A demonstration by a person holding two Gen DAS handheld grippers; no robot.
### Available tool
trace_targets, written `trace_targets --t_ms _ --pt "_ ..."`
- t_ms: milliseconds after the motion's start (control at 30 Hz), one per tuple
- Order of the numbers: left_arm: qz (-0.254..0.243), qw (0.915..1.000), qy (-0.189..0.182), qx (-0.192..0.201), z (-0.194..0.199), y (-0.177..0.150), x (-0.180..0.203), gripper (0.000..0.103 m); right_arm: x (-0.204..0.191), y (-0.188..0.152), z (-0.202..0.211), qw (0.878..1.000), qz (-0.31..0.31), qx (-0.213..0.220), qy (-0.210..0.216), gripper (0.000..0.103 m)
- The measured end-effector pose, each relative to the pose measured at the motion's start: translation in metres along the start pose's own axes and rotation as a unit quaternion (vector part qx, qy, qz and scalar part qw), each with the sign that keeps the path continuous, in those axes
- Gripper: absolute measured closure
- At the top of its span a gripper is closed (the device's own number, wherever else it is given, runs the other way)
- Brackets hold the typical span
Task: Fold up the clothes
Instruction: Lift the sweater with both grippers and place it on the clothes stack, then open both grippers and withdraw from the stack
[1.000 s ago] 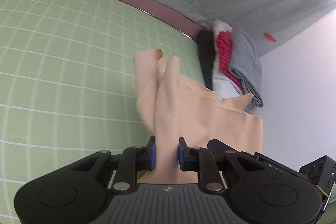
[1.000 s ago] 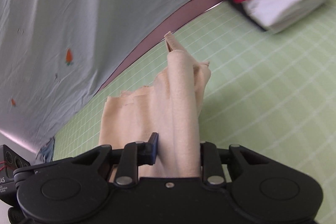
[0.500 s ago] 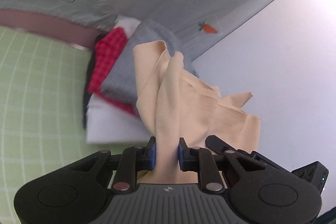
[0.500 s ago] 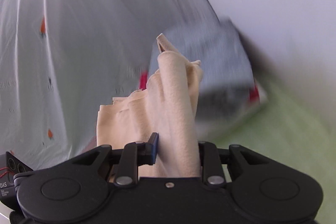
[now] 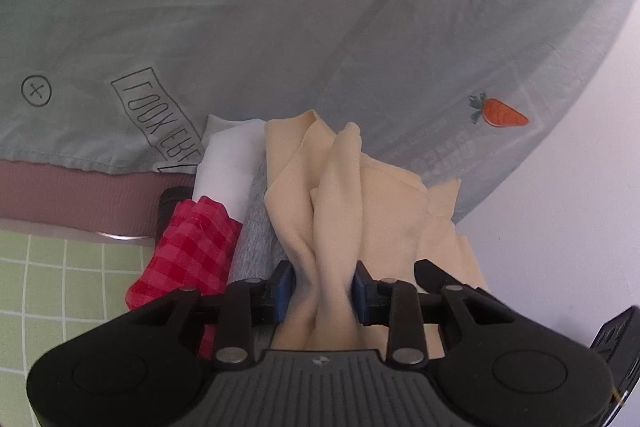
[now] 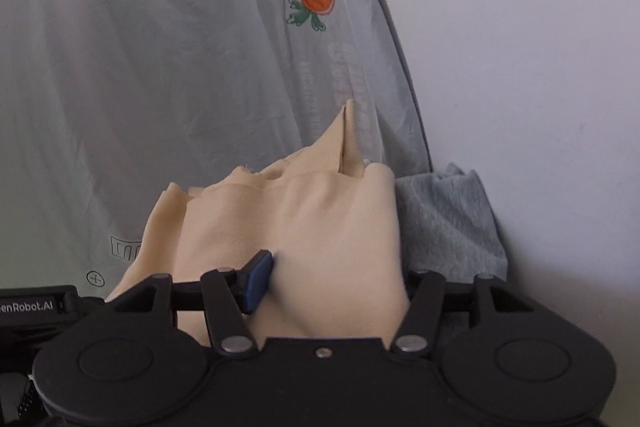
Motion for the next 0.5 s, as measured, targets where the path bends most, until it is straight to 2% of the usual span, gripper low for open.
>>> trace_targets --t_ms 67,133,200,233,267,300,400,433,500 --pt "0.000 1.0000 0.006 0.004 0.002 0.000 -0.001 0.059 -0.002 -0.003 0.004 1.000 0.014 0.003 -0.005 0.040" --pt "-0.006 0.9997 0.021 0.007 0.010 0.002 -0.001 0.053 -0.005 -0.006 0.008 0.999 0.036 0.007 -0.020 0.030" --pt "-0.016 0.9988 0.044 0.012 0.023 0.004 -0.002 0.041 -0.011 -0.010 0.018 0.998 0.052 0.009 -0.040 0.020" --pt "-0.022 0.9978 0.061 0.018 0.032 0.004 -0.005 0.028 -0.014 -0.012 0.025 0.997 0.058 0.010 -0.052 0.016" --pt "-0.028 0.9963 0.078 0.026 0.041 0.003 -0.008 0.022 -0.017 -0.014 0.035 0.996 0.061 0.011 -0.062 0.015" --pt "-0.033 0.9949 0.087 0.039 0.055 0.002 -0.015 0.021 -0.020 -0.016 0.046 0.996 0.062 0.014 -0.070 0.014" --pt "-0.039 0.9935 0.088 0.060 0.096 -0.010 -0.029 0.005 -0.030 -0.024 0.079 0.994 0.070 0.010 -0.088 0.001" --pt "-0.042 0.9933 0.085 0.065 0.110 -0.016 -0.030 0.001 -0.035 -0.028 0.091 0.993 0.074 0.001 -0.090 0.001" --pt "-0.055 0.9915 0.090 0.076 0.140 -0.033 -0.030 0.000 -0.044 -0.037 0.113 0.993 0.077 -0.017 -0.092 0.001"
Point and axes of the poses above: each gripper's, at about its wrist camera, not at the fingertips, and z roughly against the way its jaws point, x to its right, y to its top, the point moved 2 cm from there along -z, roughly the way its jaws point, and after that the axes turned 14 degrees about y, right-handed, at the moved point
